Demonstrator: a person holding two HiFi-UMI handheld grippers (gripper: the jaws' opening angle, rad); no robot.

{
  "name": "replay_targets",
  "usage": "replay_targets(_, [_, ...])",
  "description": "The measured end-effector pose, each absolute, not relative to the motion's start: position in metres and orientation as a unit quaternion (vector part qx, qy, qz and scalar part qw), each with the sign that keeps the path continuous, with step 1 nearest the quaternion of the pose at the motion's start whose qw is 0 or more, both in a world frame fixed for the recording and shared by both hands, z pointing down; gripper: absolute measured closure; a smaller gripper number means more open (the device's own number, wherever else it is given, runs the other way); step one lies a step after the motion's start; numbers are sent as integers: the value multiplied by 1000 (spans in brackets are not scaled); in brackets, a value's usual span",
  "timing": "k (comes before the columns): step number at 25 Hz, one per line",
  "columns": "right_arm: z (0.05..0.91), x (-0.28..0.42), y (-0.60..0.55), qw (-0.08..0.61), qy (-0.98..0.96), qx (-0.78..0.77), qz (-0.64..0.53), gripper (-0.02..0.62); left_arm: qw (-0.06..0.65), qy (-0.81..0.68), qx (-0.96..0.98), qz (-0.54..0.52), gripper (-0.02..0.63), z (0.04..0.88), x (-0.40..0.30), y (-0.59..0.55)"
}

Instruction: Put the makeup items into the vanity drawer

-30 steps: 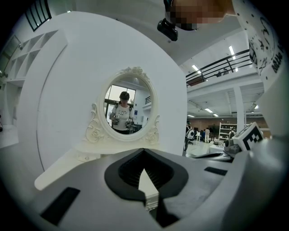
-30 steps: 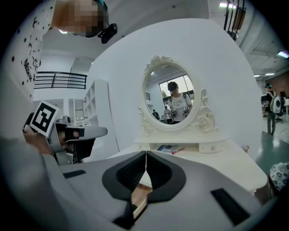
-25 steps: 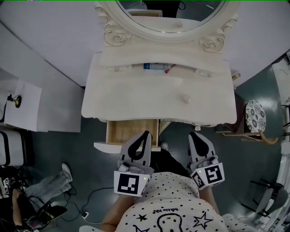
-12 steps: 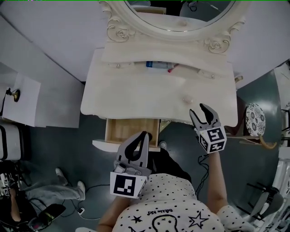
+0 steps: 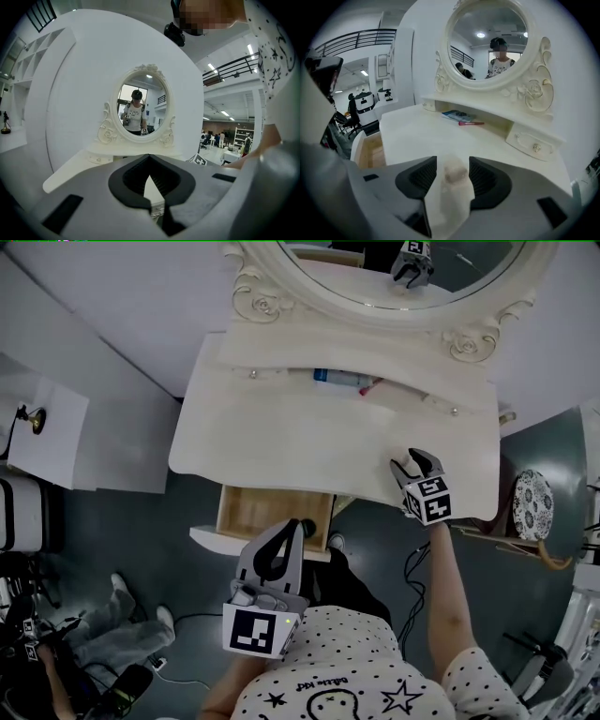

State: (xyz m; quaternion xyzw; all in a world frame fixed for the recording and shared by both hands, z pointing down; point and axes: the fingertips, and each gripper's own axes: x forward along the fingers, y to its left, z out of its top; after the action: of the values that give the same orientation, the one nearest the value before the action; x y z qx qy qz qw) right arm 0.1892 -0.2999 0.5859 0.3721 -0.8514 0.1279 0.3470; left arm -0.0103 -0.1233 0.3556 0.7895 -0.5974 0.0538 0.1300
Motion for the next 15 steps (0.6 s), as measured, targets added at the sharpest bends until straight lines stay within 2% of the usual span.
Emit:
replay_targets(8, [604,189,-309,375,-843,370,108,391,141,-606,780,60,611,365,-20,-131])
replay_targets(10, [605,189,-310,381,-841,370,102,417,143,-605,781,59,611,365,-21,-133])
replay_targets(15, [593,191,-310,373,-833,396,99,436,141,-599,787,55,611,363,-22,-137])
